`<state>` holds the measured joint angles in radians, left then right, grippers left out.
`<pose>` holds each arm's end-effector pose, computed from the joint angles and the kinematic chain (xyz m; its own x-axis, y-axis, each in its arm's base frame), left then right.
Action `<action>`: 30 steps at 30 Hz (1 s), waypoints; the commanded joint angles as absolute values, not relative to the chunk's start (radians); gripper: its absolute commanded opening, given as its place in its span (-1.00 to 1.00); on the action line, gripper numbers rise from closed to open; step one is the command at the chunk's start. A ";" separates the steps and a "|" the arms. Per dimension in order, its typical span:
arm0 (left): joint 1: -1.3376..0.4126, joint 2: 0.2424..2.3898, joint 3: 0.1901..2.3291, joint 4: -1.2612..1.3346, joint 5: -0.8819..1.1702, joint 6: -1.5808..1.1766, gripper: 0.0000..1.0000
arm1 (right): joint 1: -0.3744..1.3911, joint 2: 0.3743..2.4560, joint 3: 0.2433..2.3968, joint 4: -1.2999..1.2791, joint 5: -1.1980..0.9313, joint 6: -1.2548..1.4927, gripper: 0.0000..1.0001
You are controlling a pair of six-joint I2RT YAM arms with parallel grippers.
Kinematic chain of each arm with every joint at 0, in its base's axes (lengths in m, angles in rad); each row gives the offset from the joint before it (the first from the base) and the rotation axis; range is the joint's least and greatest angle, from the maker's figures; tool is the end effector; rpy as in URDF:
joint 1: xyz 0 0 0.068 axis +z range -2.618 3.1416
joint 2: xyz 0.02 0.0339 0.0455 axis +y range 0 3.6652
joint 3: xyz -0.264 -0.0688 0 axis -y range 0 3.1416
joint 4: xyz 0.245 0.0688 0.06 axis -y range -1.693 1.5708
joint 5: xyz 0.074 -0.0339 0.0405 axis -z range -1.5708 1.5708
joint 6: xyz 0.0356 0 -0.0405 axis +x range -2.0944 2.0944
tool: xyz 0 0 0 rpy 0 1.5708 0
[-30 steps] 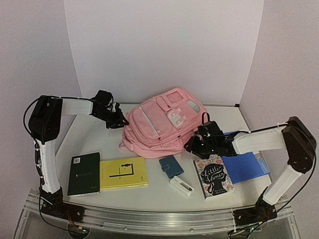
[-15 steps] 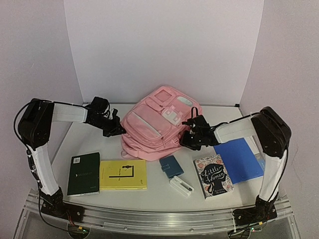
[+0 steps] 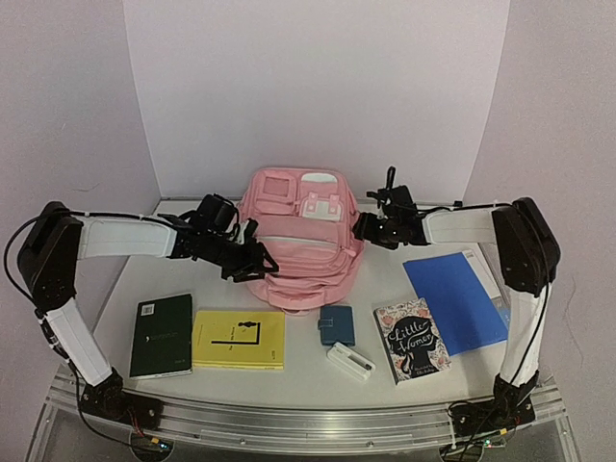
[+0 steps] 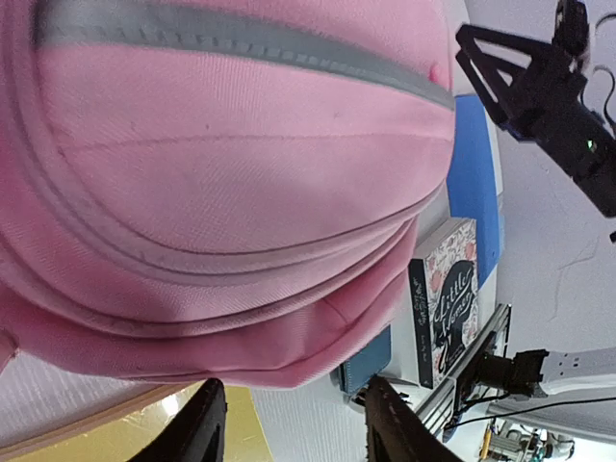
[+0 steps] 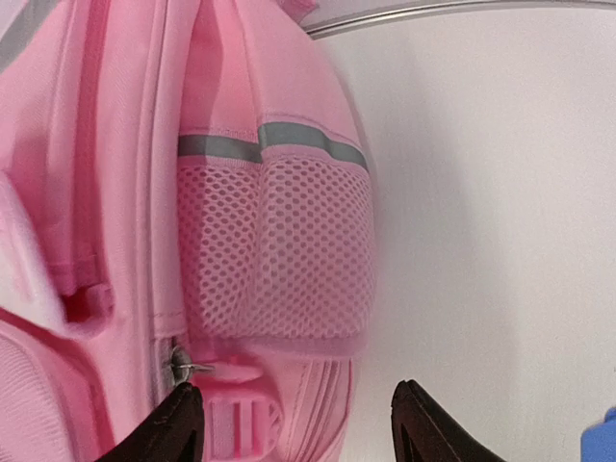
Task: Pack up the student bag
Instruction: Adjust the student bag at the center of the board.
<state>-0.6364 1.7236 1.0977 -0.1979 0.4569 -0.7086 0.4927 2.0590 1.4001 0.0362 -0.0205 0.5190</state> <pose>0.2849 -0.2301 0.2018 -0.9520 -0.0227 -0.3052 0.2040 0.6965 -0.6879 0.4078 0.2198 0.1802 -0.6880 0.1935 -0.6994 -0.1685 0.8949 0.4133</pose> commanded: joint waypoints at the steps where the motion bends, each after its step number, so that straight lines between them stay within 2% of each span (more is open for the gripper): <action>1: -0.597 1.590 1.176 -0.326 0.344 -0.671 0.10 | 0.510 1.817 1.302 0.000 -0.034 0.549 0.49; 5: -0.528 1.581 1.215 -0.432 0.345 -0.630 0.37 | 0.523 1.681 1.154 0.000 -0.124 0.675 0.69; 8: -0.465 1.599 1.242 -0.454 0.368 -0.600 0.58 | 0.565 1.610 1.065 0.000 -0.158 0.745 0.71; 13: -0.402 1.697 1.355 -0.466 0.393 -0.519 0.73 | 0.639 1.571 0.928 0.037 -0.230 0.859 0.73; 17: -0.391 1.808 1.469 -0.546 0.284 -0.457 0.79 | 0.701 1.567 0.844 0.132 -0.262 0.937 0.79; 26: -0.374 1.976 1.577 -0.484 0.346 -0.457 0.80 | 0.779 1.671 0.849 0.276 -0.283 1.021 0.82; 28: -0.374 1.992 1.584 -0.478 0.356 -0.458 0.63 | 0.788 1.713 0.881 0.290 -0.289 1.017 0.78; 30: -0.374 2.004 1.576 -0.457 0.389 -0.464 0.34 | 0.790 1.771 0.914 0.302 -0.303 1.008 0.71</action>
<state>-0.3791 1.9924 1.5316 -0.4877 0.3471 -0.4756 0.7780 1.6832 0.8378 0.2201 -0.2794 0.9966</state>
